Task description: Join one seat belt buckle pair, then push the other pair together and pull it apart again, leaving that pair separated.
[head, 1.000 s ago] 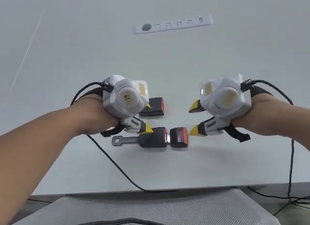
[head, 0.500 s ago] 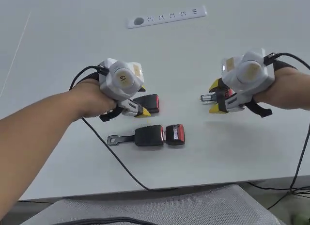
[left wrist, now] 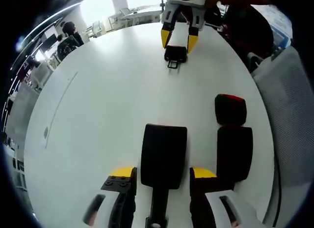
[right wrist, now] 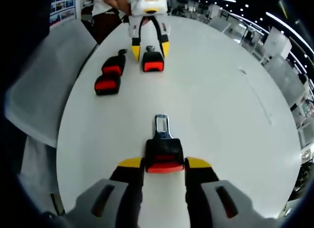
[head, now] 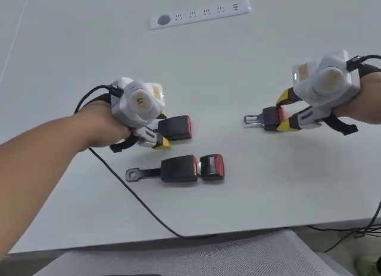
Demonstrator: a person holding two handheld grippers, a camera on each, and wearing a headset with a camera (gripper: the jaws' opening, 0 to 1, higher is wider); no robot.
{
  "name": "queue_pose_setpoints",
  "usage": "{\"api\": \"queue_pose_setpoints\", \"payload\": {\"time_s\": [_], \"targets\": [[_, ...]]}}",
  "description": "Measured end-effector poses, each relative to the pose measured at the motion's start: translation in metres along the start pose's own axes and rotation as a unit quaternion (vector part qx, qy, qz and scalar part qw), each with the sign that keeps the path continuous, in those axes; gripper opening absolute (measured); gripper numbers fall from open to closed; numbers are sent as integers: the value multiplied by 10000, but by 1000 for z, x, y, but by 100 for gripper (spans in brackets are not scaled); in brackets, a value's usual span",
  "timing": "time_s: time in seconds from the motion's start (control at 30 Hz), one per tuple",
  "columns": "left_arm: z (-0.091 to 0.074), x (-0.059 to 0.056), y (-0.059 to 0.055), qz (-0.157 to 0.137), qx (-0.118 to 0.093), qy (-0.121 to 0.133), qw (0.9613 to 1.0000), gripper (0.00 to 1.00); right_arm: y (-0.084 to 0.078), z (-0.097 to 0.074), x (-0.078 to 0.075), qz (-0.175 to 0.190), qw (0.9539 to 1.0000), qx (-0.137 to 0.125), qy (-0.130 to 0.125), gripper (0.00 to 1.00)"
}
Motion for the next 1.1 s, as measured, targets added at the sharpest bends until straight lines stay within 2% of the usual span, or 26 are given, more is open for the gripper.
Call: {"api": "queue_pose_setpoints", "payload": {"time_s": [0.1, 0.17, 0.23, 0.47, 0.63, 1.1], "targets": [[1, 2, 2, 25, -89, -26, 10000, 34, 1, 3, -1, -16, 10000, 4, 49, 32], [2, 3, 2, 58, -74, -109, 9999, 34, 1, 6, 0, -67, 9999, 86, 48, 32], [2, 3, 3, 295, -44, -150, 9994, 33, 3, 6, -1, -74, 9999, 99, 23, 31], [2, 3, 4, 309, 14, -170, 9994, 33, 2, 7, -2, -58, 9999, 89, 59, 30], [2, 3, 2, 311, -66, -152, 9994, 32, 16, 14, 4, 15, 10000, 64, -38, 31], [3, 3, 3, 282, -20, -106, 9995, 32, 72, 47, 10, -77, 9997, -208, -123, 31]]}}
Point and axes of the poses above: the centre of the closed fingertips' face, and the gripper's own axes: z roughly forward along the fingers, x roughly to its left, y roughly out of its top, the point moved 9 cm from there along -z, roughly backward along the fingers, and after that the axes turned 6 degrees about -z, right-handed, at the moved point
